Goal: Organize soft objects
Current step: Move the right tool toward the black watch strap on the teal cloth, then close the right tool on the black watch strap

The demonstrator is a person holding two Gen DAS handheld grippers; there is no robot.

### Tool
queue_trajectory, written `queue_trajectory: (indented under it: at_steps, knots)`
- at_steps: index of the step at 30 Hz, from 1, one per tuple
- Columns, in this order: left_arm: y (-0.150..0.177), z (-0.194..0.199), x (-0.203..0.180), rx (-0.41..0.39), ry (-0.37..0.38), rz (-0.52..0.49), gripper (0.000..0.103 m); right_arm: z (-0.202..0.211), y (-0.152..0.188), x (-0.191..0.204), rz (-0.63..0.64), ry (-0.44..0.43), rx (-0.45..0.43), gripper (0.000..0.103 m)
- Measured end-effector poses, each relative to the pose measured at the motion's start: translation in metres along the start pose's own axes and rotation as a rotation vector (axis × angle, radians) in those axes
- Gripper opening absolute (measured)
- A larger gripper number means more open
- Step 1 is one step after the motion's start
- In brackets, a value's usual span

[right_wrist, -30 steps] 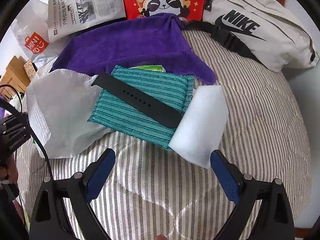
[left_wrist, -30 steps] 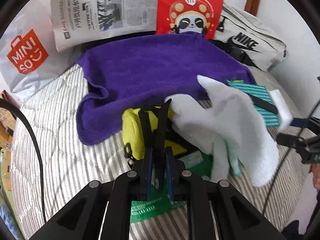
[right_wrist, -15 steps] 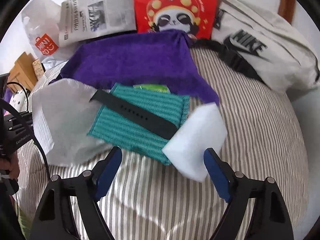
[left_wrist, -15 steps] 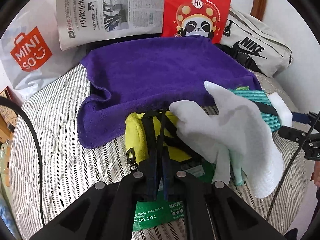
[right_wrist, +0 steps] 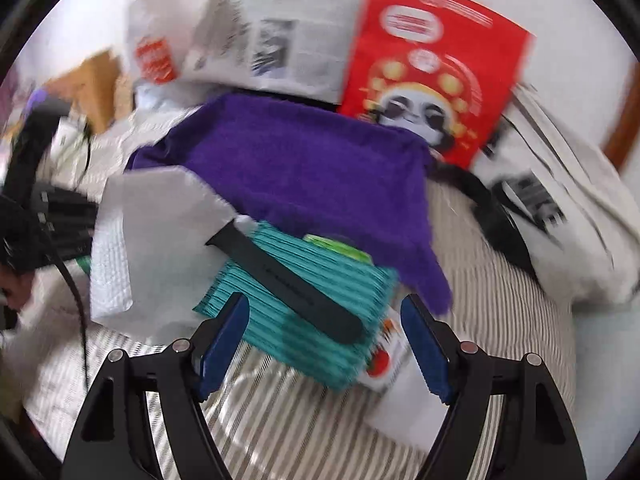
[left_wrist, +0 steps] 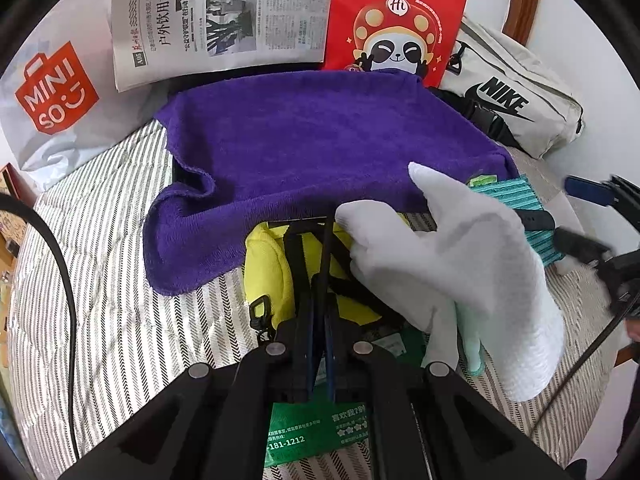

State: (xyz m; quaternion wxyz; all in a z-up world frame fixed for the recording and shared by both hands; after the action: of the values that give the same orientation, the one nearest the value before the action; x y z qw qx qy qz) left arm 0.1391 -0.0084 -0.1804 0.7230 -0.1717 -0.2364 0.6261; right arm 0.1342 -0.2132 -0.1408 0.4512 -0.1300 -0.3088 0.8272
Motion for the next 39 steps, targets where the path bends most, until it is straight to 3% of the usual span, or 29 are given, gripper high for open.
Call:
queue_trajectory:
  at_steps: [4,7,9,10,11,14,16,20,24,25,26,28,36,37,38,39]
  knots:
    - [-0.001,-0.001,0.003,0.009,0.025,0.018,0.005,-0.028,-0.005,0.015,0.145,0.052,0.039,0.077]
    - [-0.001,-0.001,0.003,0.009,0.028,0.018,0.005,-0.044,-0.005,0.017,0.178,0.069,0.065,0.077]
    - [-0.001,-0.002,0.003,0.009,0.032,0.023,0.005,-0.047,-0.005,0.017,0.192,0.064,0.036,0.074]
    - [0.000,-0.002,0.003,0.008,0.035,0.024,0.005,-0.050,-0.006,0.017,0.194,0.069,0.030,0.067]
    - [0.000,-0.002,0.002,0.007,0.036,0.023,0.005,-0.052,-0.007,0.017,0.190,0.062,0.026,0.049]
    - [0.000,-0.002,0.002,0.005,0.038,0.021,0.005,-0.053,-0.011,0.017,0.152,0.024,0.032,0.018]
    - [0.000,-0.002,0.002,0.004,0.039,0.020,0.005,-0.049,-0.015,0.012,0.109,0.006,0.039,0.009]
    - [0.001,-0.002,0.001,0.002,0.041,0.018,0.005,-0.045,-0.019,0.005,0.025,-0.049,0.058,0.009]
    - [0.002,-0.002,0.000,0.003,0.053,0.019,0.005,-0.049,-0.019,0.009,0.081,-0.023,0.100,0.013]
    - [0.002,-0.002,-0.001,0.002,0.052,0.019,0.005,-0.049,-0.019,0.011,0.100,-0.019,0.103,0.026]
    - [0.003,-0.002,-0.001,0.002,0.052,0.019,0.005,-0.050,-0.018,0.012,0.116,-0.012,0.110,0.044]
    - [0.003,-0.002,-0.003,0.001,0.052,0.014,0.005,-0.053,-0.017,0.011,0.157,0.027,0.121,0.066]
    - [0.003,-0.003,-0.004,0.004,0.052,0.015,0.005,-0.058,-0.011,0.018,0.213,0.000,0.136,0.055]
    - [0.003,-0.003,-0.004,0.004,0.050,0.014,0.005,-0.059,-0.011,0.019,0.223,0.007,0.136,0.050]
    - [0.003,-0.003,-0.004,0.004,0.051,0.014,0.005,-0.061,-0.011,0.019,0.232,0.014,0.133,0.029]
    - [0.003,-0.003,-0.004,0.005,0.053,0.013,0.005,-0.062,-0.011,0.020,0.226,0.009,0.132,0.027]
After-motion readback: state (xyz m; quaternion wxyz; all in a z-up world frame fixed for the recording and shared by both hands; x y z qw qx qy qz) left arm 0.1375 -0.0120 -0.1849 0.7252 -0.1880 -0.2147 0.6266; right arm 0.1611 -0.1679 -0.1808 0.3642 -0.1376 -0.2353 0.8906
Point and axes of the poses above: each gripper's, at about its wrist camera, not at the fingertips, and z roughly against the way its jaws point, x to its left, y to its underside, the point moved 6 cm from there along -z, roughly the way its jaws point, and after that the axes turned 15 degrees about -y, right-handed, at the moved point
